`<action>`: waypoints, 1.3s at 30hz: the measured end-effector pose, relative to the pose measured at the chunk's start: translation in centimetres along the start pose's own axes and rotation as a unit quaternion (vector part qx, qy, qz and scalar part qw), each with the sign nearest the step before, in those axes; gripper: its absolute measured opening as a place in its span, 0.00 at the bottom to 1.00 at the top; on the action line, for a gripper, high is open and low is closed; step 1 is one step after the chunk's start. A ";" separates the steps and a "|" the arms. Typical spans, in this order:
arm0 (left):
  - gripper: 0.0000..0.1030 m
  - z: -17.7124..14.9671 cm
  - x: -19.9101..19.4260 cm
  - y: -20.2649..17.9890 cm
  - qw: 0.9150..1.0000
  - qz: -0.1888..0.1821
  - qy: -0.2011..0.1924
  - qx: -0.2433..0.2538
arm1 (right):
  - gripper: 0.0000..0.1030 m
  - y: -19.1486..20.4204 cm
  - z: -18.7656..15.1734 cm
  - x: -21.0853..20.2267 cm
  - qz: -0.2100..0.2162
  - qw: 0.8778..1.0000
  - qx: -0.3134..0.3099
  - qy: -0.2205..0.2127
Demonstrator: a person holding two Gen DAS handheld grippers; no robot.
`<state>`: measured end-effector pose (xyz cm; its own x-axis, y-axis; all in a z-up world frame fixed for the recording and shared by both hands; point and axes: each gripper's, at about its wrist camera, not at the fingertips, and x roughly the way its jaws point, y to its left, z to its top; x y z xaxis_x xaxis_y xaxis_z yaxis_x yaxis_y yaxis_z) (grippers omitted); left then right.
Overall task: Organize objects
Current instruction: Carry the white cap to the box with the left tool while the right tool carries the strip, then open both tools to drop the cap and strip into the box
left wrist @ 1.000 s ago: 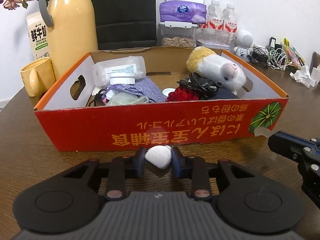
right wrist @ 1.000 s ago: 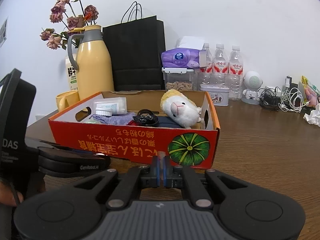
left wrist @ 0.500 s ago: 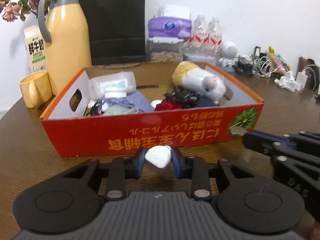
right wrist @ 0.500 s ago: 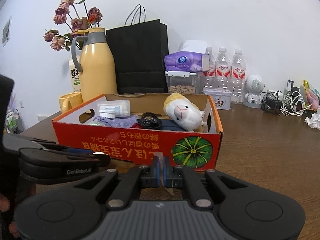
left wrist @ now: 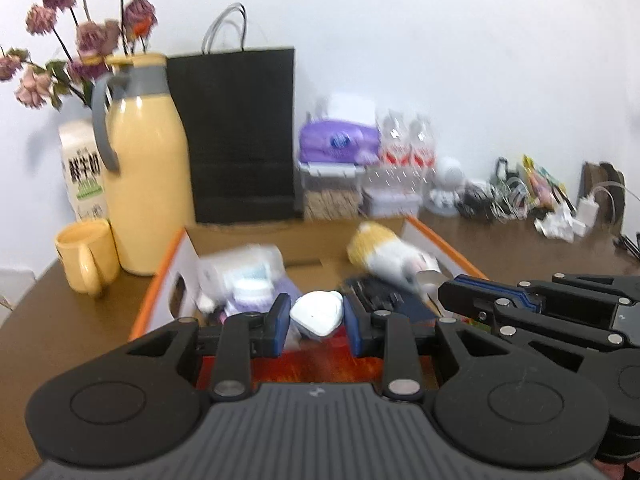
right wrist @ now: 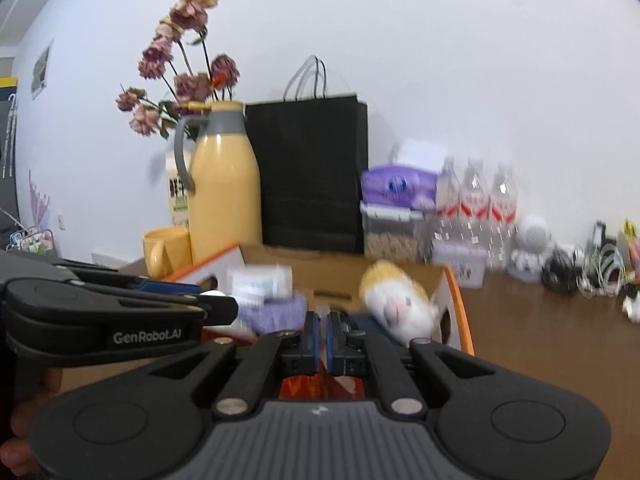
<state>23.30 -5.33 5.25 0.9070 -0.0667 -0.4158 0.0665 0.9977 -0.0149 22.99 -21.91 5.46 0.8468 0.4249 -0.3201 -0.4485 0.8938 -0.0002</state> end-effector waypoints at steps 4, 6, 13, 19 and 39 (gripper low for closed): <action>0.29 1.6 0.7 0.9 1.000 0.011 -0.020 -0.011 | 0.03 0.3 2.1 1.6 0.000 1.000 -0.007 -0.015; 0.29 2.2 1.3 1.4 0.999 0.017 -0.026 -0.020 | 0.03 0.4 3.0 2.6 0.001 1.000 -0.006 -0.020; 0.29 3.8 4.5 2.5 0.997 0.051 -0.036 -0.052 | 0.03 0.4 4.4 6.8 -0.009 0.999 0.013 -0.030; 0.29 3.4 7.1 3.2 0.996 0.065 -0.012 -0.051 | 0.03 -0.2 4.0 9.4 -0.017 1.000 0.018 -0.011; 1.00 1.3 7.0 4.0 0.990 0.132 -0.025 -0.043 | 0.58 -2.8 1.8 10.4 -0.038 0.997 0.054 0.039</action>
<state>30.48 -1.83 3.46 0.9074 0.1982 -0.3707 -0.2096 0.9777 0.0097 33.62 -19.73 3.85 0.8505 0.3464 -0.3959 -0.3469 0.9351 0.0732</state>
